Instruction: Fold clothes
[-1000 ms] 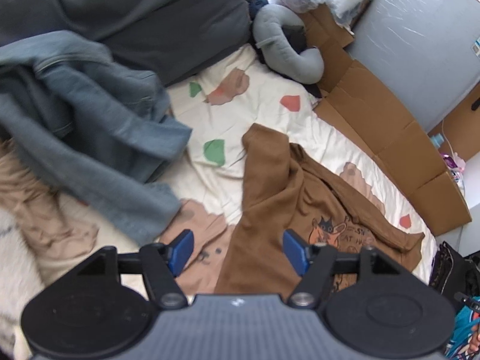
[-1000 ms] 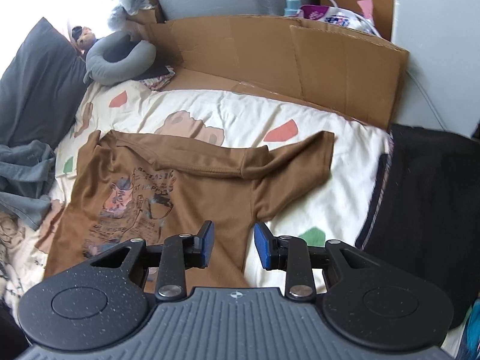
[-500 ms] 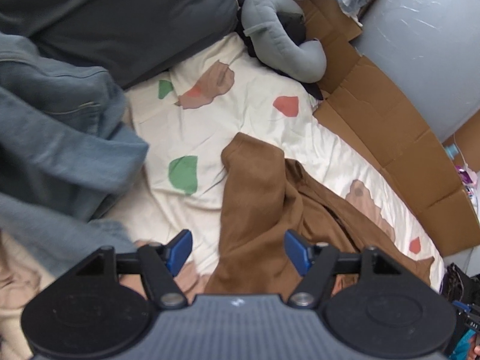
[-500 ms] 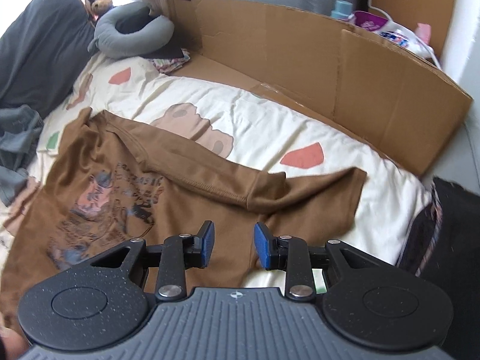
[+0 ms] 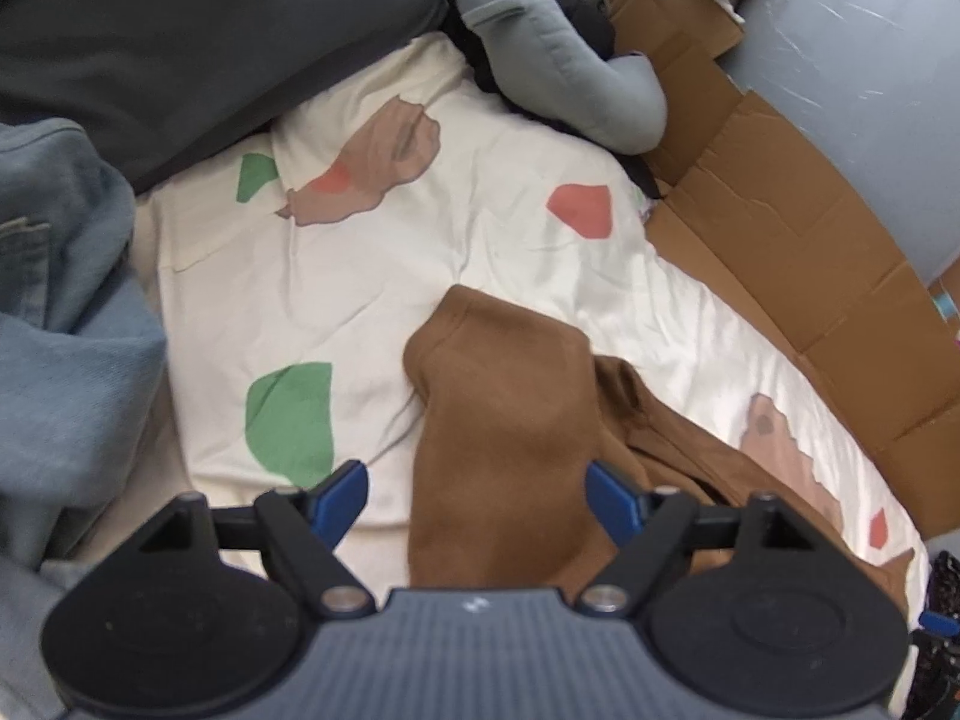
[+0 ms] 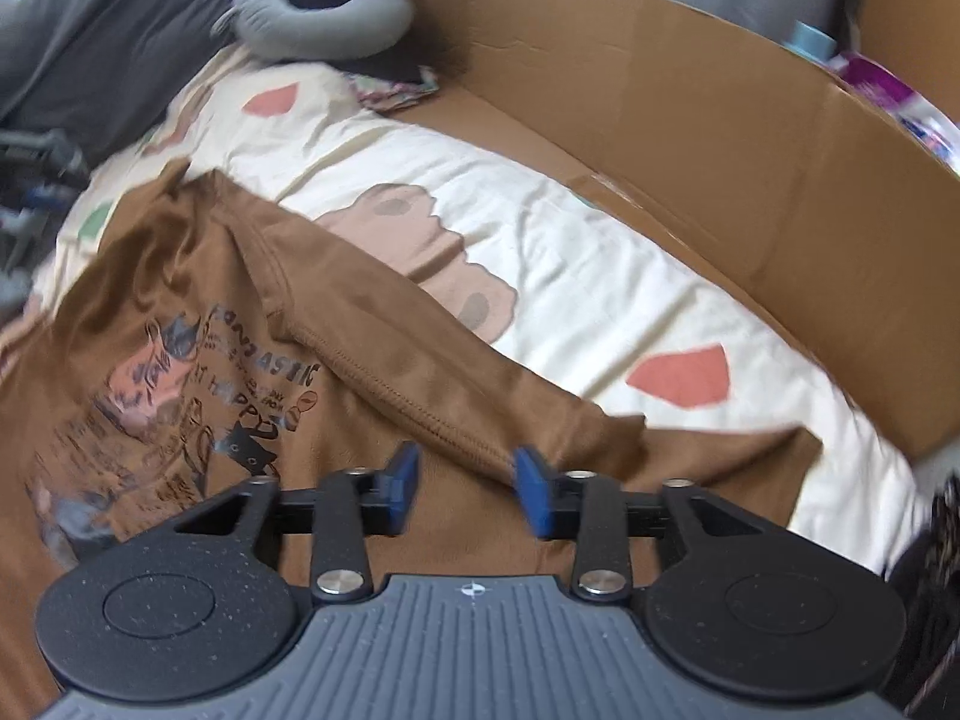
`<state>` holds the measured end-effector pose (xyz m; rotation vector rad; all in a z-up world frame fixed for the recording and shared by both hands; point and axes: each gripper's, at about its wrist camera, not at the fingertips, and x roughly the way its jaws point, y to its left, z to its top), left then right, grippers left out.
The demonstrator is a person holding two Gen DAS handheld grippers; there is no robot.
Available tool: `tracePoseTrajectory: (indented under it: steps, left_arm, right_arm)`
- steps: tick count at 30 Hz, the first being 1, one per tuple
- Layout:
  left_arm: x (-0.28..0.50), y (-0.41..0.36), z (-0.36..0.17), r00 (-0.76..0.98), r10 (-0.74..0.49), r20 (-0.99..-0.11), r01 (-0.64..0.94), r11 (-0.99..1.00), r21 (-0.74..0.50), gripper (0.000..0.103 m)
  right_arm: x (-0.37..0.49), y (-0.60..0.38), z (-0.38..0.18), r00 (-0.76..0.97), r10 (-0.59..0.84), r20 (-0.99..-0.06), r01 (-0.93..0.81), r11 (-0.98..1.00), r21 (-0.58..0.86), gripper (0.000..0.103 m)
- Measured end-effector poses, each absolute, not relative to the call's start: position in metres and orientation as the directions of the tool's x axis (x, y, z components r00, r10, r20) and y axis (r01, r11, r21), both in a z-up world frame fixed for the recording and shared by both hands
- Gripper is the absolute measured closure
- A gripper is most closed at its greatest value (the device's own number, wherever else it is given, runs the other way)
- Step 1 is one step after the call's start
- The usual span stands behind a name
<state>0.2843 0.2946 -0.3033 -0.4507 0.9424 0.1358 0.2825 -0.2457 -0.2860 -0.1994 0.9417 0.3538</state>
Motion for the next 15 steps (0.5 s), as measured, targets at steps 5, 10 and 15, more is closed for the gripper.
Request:
tracePoseTrajectory:
  steps: [5,10,15]
  left_arm:
    - [0.295,0.295,-0.328,0.581,-0.102,-0.808,-0.297,0.897,-0.327,0.021]
    - [0.304,0.295,-0.343,0.591,-0.128,-0.797,-0.279,0.894,-0.351,0.031]
    - [0.306,0.298,-0.350,0.577,-0.137,-0.805,-0.289,0.888,-0.358,0.086]
  right_arm:
    - [0.292,-0.236,-0.301,0.521,0.195,-0.831,-0.425,0.903,-0.055,0.051]
    - [0.296,-0.229,-0.312,0.529,0.179,-0.829,-0.437,0.895,-0.085,0.051]
    - [0.302,-0.228,-0.319,0.532,0.183,-0.827,-0.431,0.899,-0.078,0.051]
